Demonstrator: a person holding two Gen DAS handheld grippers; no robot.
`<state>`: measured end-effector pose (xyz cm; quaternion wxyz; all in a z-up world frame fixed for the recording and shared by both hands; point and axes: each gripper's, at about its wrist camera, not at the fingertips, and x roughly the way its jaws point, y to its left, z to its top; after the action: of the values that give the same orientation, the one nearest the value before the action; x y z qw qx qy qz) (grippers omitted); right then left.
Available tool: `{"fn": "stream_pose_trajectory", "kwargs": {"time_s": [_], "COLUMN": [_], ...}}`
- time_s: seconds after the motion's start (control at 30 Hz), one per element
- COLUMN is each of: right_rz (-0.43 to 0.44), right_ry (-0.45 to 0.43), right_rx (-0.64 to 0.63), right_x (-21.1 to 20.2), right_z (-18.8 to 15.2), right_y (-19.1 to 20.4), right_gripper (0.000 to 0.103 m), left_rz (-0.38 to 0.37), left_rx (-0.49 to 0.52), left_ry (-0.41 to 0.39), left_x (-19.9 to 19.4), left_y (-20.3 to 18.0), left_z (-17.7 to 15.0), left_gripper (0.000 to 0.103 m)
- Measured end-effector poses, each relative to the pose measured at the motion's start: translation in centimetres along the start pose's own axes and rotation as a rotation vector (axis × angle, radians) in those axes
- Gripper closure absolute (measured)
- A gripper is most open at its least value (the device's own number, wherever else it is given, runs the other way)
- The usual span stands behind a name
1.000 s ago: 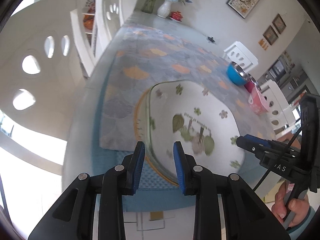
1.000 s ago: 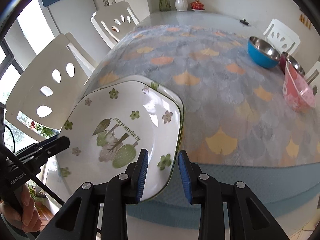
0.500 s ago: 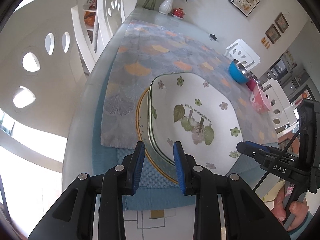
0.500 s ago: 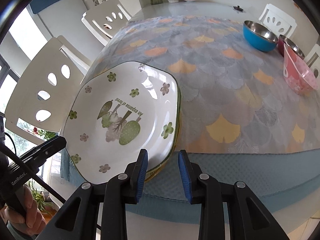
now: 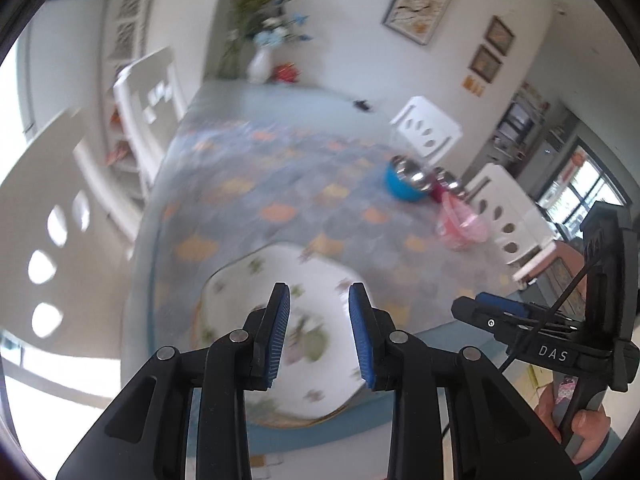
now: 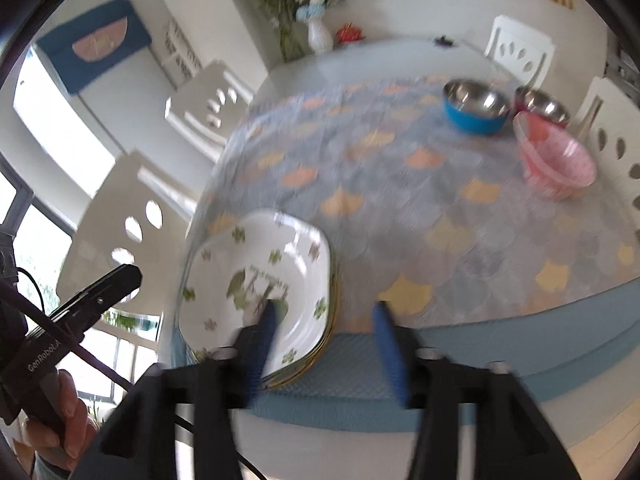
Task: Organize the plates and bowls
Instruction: 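Move both grippers to the pink cartoon-print bowl and grasp its rim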
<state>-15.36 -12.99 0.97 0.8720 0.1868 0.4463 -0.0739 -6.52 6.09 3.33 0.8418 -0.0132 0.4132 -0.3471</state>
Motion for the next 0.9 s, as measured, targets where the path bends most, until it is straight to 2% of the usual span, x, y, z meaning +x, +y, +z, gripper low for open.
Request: {"fn": "stream_pose_trajectory", "kwargs": {"time_s": [0.17, 0.37, 0.5, 0.67, 0.73, 0.9], "right_rz": [-0.031, -0.005, -0.009, -0.063, -0.105, -0.139], "right_ry": [-0.09, -0.154, -0.175, -0.227, -0.222, -0.139], "right_rx": [0.03, 0.092, 0.084, 0.048, 0.031, 0.019], "right_x": [-3.6, -6.5, -8.2, -9.8, -9.5, -6.7], "right_z": [2.3, 5.1, 7.6, 10.7, 11.7, 13.5], "right_y": [-2.9, -8.4, -12.1, -17.0, -18.7, -23.5], "right_gripper": [0.045, 0.044, 0.044, 0.044, 0.043, 0.038], "left_rz": [-0.035, -0.04, -0.063, -0.063, -0.051, -0.061], "left_rx": [0.081, 0.112, 0.11, 0.157, 0.15, 0.096], "left_ry": [-0.031, -0.077, -0.096, -0.127, -0.115, -0.066], "left_x": [0.4, 1.8, 3.5, 6.4, 8.0, 13.4], "left_y": [-4.3, -9.4, -13.3, -19.2, -20.6, -22.8], "left_z": [2.6, 5.4, 7.2, 9.6, 10.3, 11.4], "left_gripper": [0.075, 0.075, 0.075, 0.074, 0.065, 0.064]}}
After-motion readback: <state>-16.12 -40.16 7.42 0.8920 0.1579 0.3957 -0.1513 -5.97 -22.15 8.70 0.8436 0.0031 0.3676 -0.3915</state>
